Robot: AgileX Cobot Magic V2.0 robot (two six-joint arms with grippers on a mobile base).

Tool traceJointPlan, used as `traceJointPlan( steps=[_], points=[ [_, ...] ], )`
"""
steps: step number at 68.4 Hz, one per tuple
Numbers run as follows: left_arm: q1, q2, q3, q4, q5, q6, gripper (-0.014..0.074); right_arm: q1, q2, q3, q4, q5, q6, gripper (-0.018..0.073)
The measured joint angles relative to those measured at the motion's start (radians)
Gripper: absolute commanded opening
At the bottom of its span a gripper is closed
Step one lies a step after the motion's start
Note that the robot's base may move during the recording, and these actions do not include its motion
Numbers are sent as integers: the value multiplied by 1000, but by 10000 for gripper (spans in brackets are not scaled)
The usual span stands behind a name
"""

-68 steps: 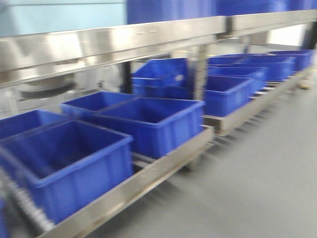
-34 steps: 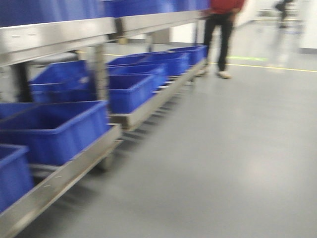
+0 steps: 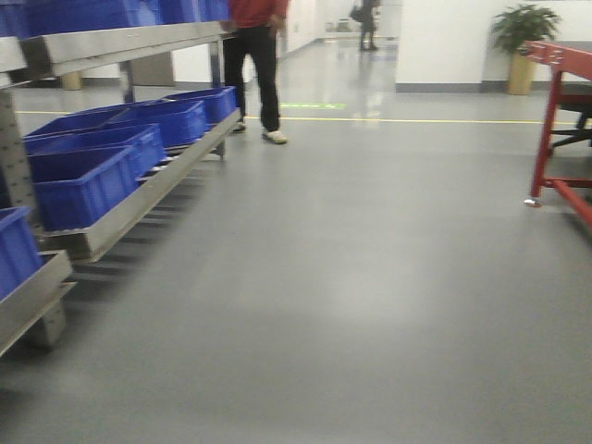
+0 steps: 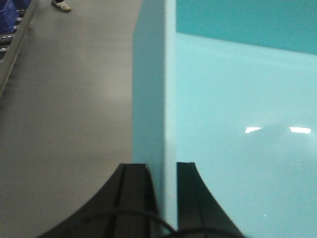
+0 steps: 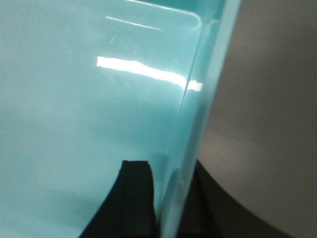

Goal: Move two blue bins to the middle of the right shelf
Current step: 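Turn the base into the aisle while holding the teal bin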

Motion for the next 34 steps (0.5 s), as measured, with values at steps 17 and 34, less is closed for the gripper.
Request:
traceJointPlan(
  steps=[17,34],
  points=[
    [0,0,0,0,0,0,-111,0,0,0,0,0,0,-153],
    [0,0,0,0,0,0,-111,0,0,0,0,0,0,-153]
  ],
)
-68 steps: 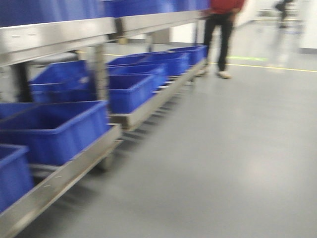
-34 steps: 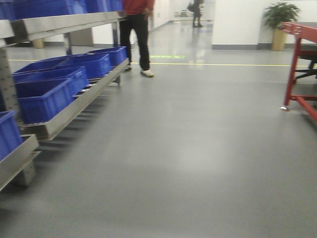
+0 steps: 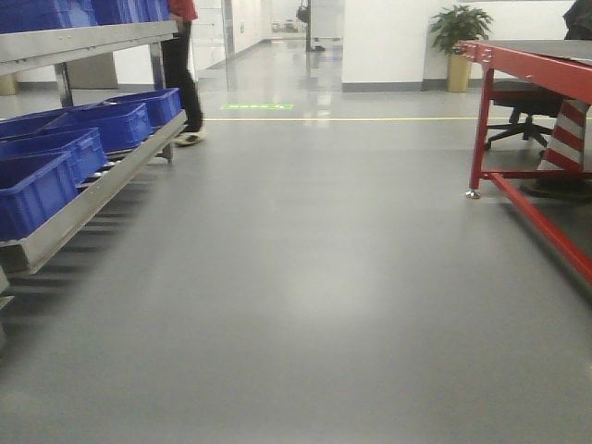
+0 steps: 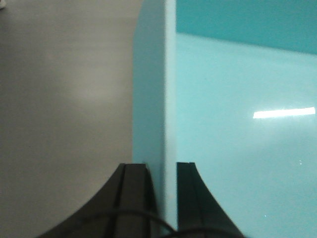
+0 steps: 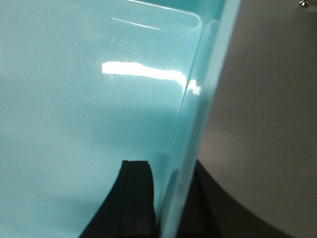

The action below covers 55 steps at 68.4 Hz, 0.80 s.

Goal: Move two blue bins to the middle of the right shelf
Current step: 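Turn the base into the aisle while holding the teal bin, then drive along the aisle carrying the teal bin in both grippers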

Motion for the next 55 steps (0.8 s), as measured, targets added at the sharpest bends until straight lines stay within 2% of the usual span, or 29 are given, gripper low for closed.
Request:
traceJointPlan(
  steps=[55],
  points=[
    [0,0,0,0,0,0,-111,0,0,0,2,0,0,-153]
  ],
)
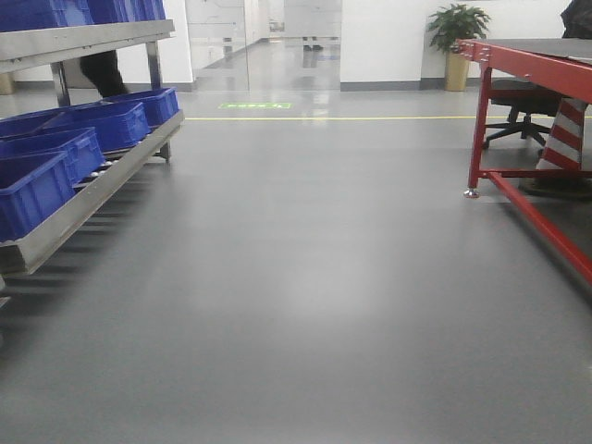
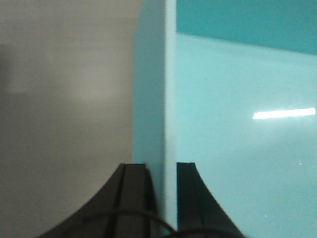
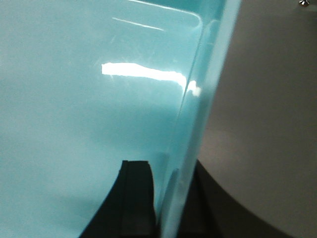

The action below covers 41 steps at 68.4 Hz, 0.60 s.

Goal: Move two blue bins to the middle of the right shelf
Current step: 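Drive along the aisle carrying the teal bin in both grippers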

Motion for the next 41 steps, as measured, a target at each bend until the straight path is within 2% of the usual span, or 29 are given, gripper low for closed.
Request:
traceJointPlan(
  steps=[41],
  points=[
    [0,0,0,0,0,0,-111,0,-2,0,0,0,0,-153]
  ],
)
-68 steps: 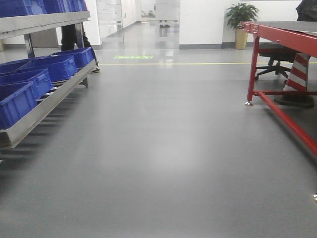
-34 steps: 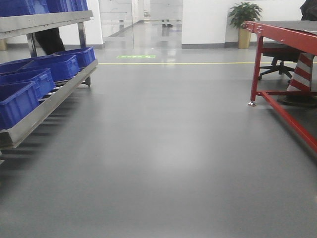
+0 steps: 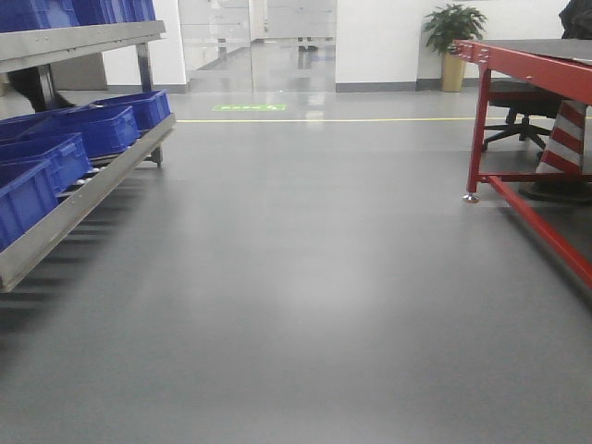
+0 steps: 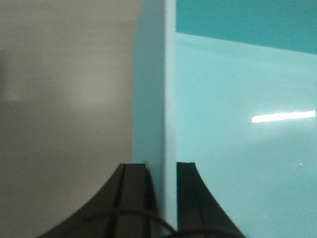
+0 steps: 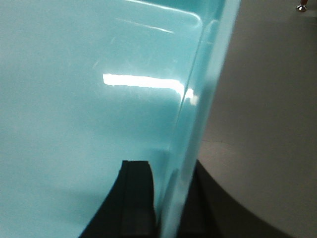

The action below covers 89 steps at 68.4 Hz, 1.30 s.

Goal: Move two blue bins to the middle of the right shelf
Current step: 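Drive along the aisle carrying the teal bin in both grippers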

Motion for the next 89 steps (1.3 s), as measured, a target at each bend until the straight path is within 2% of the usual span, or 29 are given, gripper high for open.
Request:
traceJointPlan(
  steps=[89],
  points=[
    [0,0,0,0,0,0,-111,0,0,0,0,0,0,-153]
  ],
)
